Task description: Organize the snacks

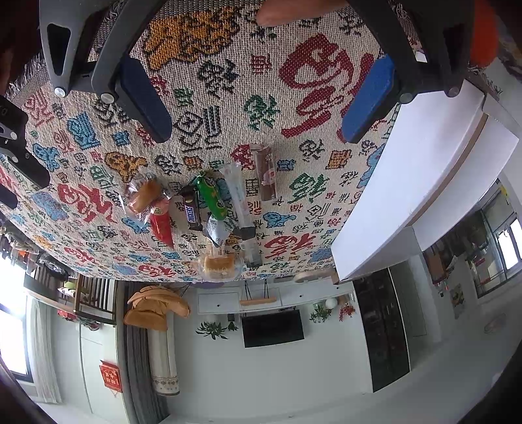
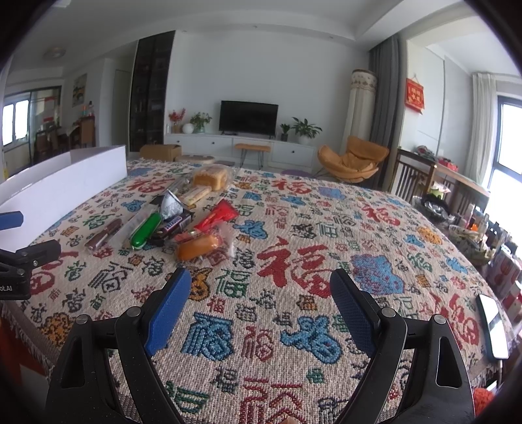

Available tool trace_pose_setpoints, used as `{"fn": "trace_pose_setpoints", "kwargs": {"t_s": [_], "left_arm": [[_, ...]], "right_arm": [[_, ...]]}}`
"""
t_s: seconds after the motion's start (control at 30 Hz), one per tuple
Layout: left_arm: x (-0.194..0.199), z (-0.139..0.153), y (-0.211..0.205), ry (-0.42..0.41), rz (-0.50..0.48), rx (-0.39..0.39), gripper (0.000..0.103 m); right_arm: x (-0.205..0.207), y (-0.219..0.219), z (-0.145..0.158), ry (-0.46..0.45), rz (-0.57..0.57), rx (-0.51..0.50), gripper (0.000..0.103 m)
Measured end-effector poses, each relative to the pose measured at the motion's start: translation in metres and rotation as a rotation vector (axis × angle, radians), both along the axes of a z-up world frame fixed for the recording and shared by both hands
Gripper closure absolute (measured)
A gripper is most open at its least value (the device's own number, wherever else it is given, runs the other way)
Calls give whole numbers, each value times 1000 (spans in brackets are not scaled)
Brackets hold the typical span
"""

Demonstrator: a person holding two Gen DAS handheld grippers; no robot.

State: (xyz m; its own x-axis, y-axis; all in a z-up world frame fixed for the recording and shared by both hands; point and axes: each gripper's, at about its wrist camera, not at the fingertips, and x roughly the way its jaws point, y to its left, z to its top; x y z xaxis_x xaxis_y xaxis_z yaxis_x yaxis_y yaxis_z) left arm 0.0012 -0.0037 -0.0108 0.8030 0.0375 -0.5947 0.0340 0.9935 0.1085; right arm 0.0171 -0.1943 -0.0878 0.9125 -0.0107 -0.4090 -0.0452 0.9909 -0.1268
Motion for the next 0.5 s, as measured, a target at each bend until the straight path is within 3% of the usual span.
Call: {"fn": "trace_pose_setpoints", "kwargs": {"t_s": [0.5], "left_arm": [[1, -2, 1, 5, 2, -3, 0]], "right_arm": [[2, 0, -3, 6, 1, -2, 14]]}}
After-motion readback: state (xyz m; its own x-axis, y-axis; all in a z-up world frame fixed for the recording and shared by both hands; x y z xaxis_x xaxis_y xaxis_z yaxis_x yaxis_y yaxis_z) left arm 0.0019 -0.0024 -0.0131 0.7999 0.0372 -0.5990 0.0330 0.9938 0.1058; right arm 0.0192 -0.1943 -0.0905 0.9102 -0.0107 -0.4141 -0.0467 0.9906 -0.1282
